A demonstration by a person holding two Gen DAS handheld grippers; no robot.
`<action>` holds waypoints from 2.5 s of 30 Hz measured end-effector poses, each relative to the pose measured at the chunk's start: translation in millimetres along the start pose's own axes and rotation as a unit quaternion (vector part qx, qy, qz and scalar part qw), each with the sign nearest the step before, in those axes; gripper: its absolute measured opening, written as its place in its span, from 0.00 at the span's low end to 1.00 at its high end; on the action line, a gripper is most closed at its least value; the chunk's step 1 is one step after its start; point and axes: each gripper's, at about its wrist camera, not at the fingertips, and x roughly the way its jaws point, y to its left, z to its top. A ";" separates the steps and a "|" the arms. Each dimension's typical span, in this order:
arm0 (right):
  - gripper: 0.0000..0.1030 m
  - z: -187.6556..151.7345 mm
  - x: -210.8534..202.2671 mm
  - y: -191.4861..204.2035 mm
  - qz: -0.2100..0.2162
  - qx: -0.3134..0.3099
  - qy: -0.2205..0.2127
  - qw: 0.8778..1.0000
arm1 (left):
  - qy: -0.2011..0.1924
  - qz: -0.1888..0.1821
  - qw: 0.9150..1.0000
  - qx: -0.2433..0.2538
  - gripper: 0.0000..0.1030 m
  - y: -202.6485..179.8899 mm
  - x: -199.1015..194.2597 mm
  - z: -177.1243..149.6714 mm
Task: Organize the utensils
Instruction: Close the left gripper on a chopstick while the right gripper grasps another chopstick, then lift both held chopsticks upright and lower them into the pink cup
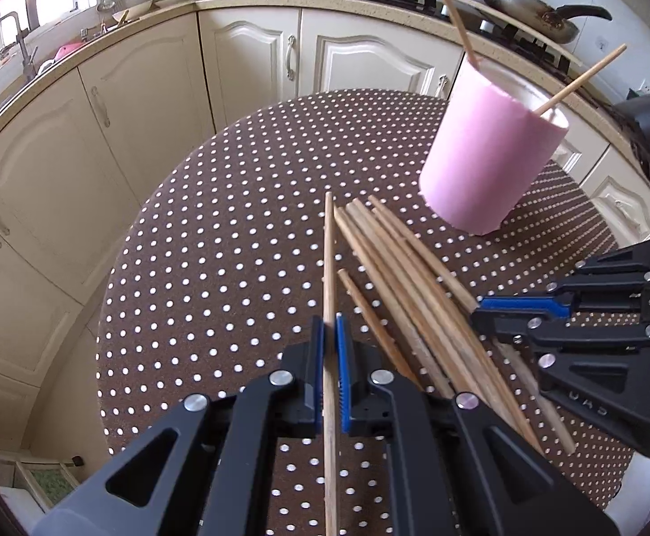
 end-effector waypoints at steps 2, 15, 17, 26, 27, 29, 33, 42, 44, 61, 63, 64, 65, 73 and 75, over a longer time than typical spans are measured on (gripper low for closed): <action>0.06 -7.8 -9.7 1.7 0.013 0.003 -0.012 1.000 | -0.003 -0.010 1.000 0.002 0.05 -4.6 -1.5 0.4; 0.06 -50.8 -68.8 -13.2 0.069 0.042 -0.118 0.990 | -0.058 -0.033 0.998 0.021 0.05 -22.3 -35.0 7.6; 0.06 -60.6 -82.4 -26.5 0.082 0.054 -0.138 0.985 | -0.074 -0.046 0.996 0.018 0.05 -21.4 -44.0 9.5; 0.06 -84.7 -125.6 -49.7 0.118 0.084 -0.227 0.963 | -0.146 -0.098 0.984 0.034 0.05 -39.8 -77.6 39.2; 0.06 -84.2 -126.6 -52.6 0.121 0.086 -0.231 0.962 | -0.150 -0.107 0.982 0.036 0.05 -43.0 -79.8 43.1; 0.06 -82.3 -133.5 -59.4 0.121 0.094 -0.242 0.958 | -0.158 -0.103 0.981 0.042 0.05 -48.3 -82.5 48.1; 0.06 -73.5 -149.9 -61.0 0.127 0.105 -0.278 0.946 | -0.183 -0.110 0.976 0.044 0.05 -51.2 -90.7 57.7; 0.06 -61.1 -194.6 -84.3 0.064 0.137 -0.381 0.912 | -0.283 -0.140 0.949 0.028 0.05 -67.4 -101.5 96.3; 0.06 -55.8 -197.8 -86.0 0.052 0.140 -0.400 0.904 | -0.306 -0.145 0.940 0.024 0.05 -73.4 -102.7 106.5; 0.06 -18.3 -202.1 -120.3 0.003 0.155 -0.491 0.857 | -0.410 -0.157 0.898 -0.027 0.06 -73.6 -102.2 162.9; 0.06 -17.3 -197.9 -122.2 -0.001 0.152 -0.496 0.855 | -0.414 -0.146 0.898 -0.025 0.06 -73.3 -96.9 163.9; 0.06 -17.5 -195.5 -122.5 -0.004 0.150 -0.499 0.854 | -0.415 -0.142 0.899 -0.026 0.06 -73.0 -92.9 163.7; 0.06 -17.8 -192.5 -122.1 -0.008 0.148 -0.500 0.853 | -0.413 -0.142 0.899 -0.029 0.06 -72.0 -88.5 163.1; 0.06 -28.4 -176.4 -117.7 -0.020 0.136 -0.506 0.851 | -0.402 -0.132 0.906 -0.024 0.06 -62.5 -70.7 144.6; 0.06 -34.2 -172.3 -116.3 -0.026 0.137 -0.505 0.852 | -0.401 -0.132 0.906 -0.020 0.06 -60.6 -70.2 139.1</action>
